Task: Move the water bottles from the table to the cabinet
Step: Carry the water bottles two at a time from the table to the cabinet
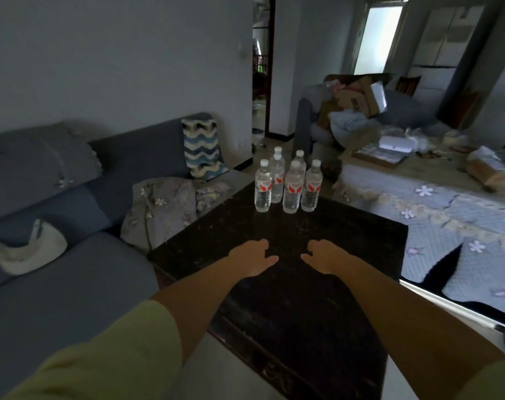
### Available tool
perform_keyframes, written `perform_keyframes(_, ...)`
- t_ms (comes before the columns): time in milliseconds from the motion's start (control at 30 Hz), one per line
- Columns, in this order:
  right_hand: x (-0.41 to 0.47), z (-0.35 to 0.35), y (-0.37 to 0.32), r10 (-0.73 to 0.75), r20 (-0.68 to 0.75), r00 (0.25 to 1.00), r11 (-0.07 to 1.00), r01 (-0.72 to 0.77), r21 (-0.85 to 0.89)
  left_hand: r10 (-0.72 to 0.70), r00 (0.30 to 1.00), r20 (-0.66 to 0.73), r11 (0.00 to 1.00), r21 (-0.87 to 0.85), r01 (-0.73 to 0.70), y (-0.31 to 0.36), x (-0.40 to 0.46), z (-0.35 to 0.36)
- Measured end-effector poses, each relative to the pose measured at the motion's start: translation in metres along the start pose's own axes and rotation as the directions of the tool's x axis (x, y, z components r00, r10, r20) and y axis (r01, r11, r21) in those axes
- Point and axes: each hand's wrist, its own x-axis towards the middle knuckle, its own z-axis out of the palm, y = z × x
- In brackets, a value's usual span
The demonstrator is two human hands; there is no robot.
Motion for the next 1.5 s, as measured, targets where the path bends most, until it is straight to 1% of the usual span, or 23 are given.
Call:
perform_keyframes(167,0.066,-0.025,0.007,-0.042,0.001,0.999,0.998,0.042,0.05,-0.038,0.999,-0.013,0.999,-0.028,0.038,-0.017,0.074,-0.027)
perform_keyframes(233,0.094,-0.037,0.017,-0.053,-0.043,0.998,0.995,0.056,0.077,-0.056,0.998,-0.024,0.996,-0.07,0.054,-0.024,0.105,-0.035)
perform_keyframes(400,0.147,-0.039,0.028,0.0,-0.092,0.996,0.974,0.02,0.226,-0.11,0.993,0.044,0.987,-0.116,0.114,-0.045,0.165,-0.03)
perform_keyframes(567,0.213,-0.041,0.018,0.076,-0.095,0.993,0.912,-0.031,0.409,-0.12,0.99,0.07,0.965,-0.225,0.133,-0.06,0.238,-0.029)
perform_keyframes(667,0.249,-0.042,0.013,0.16,-0.113,0.981,0.829,-0.071,0.555,-0.153,0.988,0.005,0.924,-0.353,0.145,-0.07,0.282,-0.024)
perform_keyframes(767,0.288,-0.04,0.012,0.252,-0.132,0.959,0.683,-0.08,0.726,-0.184,0.98,-0.076,0.857,-0.501,0.122,-0.08,0.327,-0.023)
perform_keyframes(867,0.328,-0.034,0.012,0.314,-0.169,0.934,0.57,-0.044,0.82,-0.205,0.973,-0.101,0.735,-0.673,0.085,-0.087,0.376,-0.024)
perform_keyframes(933,0.351,-0.029,0.009,0.38,-0.201,0.903,0.501,-0.018,0.865,-0.193,0.972,-0.134,0.669,-0.743,0.03,-0.093,0.4,-0.017)
perform_keyframes(1033,0.378,-0.021,0.0,0.465,-0.234,0.854,0.406,0.029,0.913,-0.157,0.976,-0.151,0.612,-0.79,-0.024,-0.1,0.422,-0.005)
perform_keyframes(1133,0.397,-0.012,-0.006,0.525,-0.234,0.818,0.336,0.053,0.94,-0.179,0.972,-0.152,0.566,-0.824,-0.025,-0.101,0.438,0.0)
perform_keyframes(1200,0.407,-0.007,-0.009,0.564,-0.227,0.794,0.306,0.054,0.95,-0.192,0.971,-0.14,0.563,-0.826,-0.008,-0.099,0.445,0.003)
perform_keyframes(1333,0.412,-0.001,-0.011,0.607,-0.254,0.753,0.314,0.066,0.947,-0.214,0.972,-0.094,0.559,-0.828,0.043,-0.096,0.451,0.003)
perform_keyframes(1500,0.396,0.0,-0.008,0.572,-0.213,0.792,0.345,0.004,0.939,-0.208,0.975,-0.081,0.595,-0.801,0.061,-0.099,0.446,-0.005)
